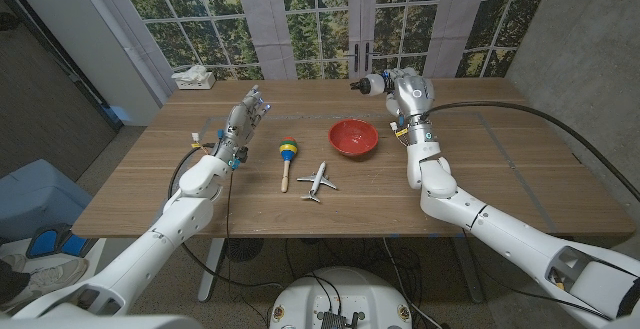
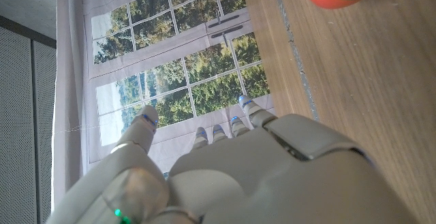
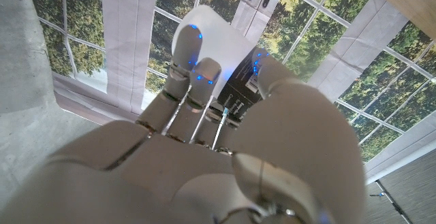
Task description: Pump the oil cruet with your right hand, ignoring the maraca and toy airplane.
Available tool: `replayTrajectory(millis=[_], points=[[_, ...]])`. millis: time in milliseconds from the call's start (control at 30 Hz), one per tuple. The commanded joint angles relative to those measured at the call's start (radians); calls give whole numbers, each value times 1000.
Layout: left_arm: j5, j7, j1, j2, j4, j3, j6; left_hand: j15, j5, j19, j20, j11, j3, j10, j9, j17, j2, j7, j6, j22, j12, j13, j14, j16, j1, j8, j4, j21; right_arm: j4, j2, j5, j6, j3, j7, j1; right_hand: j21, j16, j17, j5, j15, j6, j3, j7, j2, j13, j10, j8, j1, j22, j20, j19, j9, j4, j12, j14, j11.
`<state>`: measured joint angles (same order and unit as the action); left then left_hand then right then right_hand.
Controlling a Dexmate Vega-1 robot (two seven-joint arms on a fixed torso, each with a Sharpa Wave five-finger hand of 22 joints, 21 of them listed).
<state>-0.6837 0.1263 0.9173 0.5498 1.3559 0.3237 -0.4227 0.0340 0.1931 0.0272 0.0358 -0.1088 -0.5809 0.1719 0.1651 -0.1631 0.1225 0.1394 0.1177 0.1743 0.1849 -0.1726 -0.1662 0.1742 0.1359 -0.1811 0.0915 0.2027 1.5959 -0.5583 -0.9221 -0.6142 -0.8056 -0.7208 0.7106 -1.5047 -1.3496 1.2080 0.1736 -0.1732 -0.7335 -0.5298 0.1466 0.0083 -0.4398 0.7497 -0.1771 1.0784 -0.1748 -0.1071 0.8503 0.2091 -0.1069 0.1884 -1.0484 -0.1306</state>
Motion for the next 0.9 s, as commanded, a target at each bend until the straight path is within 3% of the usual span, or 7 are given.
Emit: replayTrajectory(millis=[33,300,567,633,900], points=[[4,4,-11,0,-3,5,6,83,-2,3,43,6,-1,43,5,-2,35,10,3,3,3,-3,-69,1,3,-2,6,-6,27,23,95,5,35,-22,25,6,6,3,1,-44,17,0,-4,-5,-1,-12,2,-12,-2,-106,6,-1,-9,-2,-5,1],[6,2,-13,0,-2,6,8,84,-3,3,41,5,0,43,5,-2,34,10,3,3,3,-3,-70,1,4,-2,8,-6,49,33,152,9,55,-26,43,7,14,3,-1,-43,28,5,-8,-10,3,-18,-3,-26,-2,-104,10,-2,-7,0,-6,0],[7,1,-12,0,-1,5,6,84,-3,3,40,5,1,43,5,-2,34,11,3,3,2,-3,-69,1,4,-1,11,-6,125,26,229,9,92,6,82,10,23,3,-1,-43,20,7,-21,-11,7,-11,-13,-39,-1,-105,12,-2,-5,6,-7,4],[7,1,-13,0,-1,5,5,83,-3,3,40,5,1,43,5,-3,34,11,3,3,2,-3,-69,1,4,-1,11,-6,143,27,248,10,103,7,93,14,29,4,0,-44,-6,4,-15,-7,10,-4,-25,-40,-1,-106,13,-2,-7,10,-7,4],[5,10,-18,-3,-7,8,1,84,-3,3,39,6,2,40,5,-3,34,14,4,3,3,-3,-68,1,4,-1,13,-6,232,37,342,17,153,22,151,15,35,4,-1,-44,-3,3,-23,-5,13,-2,-24,-43,-1,-106,16,-3,-8,12,-8,6]])
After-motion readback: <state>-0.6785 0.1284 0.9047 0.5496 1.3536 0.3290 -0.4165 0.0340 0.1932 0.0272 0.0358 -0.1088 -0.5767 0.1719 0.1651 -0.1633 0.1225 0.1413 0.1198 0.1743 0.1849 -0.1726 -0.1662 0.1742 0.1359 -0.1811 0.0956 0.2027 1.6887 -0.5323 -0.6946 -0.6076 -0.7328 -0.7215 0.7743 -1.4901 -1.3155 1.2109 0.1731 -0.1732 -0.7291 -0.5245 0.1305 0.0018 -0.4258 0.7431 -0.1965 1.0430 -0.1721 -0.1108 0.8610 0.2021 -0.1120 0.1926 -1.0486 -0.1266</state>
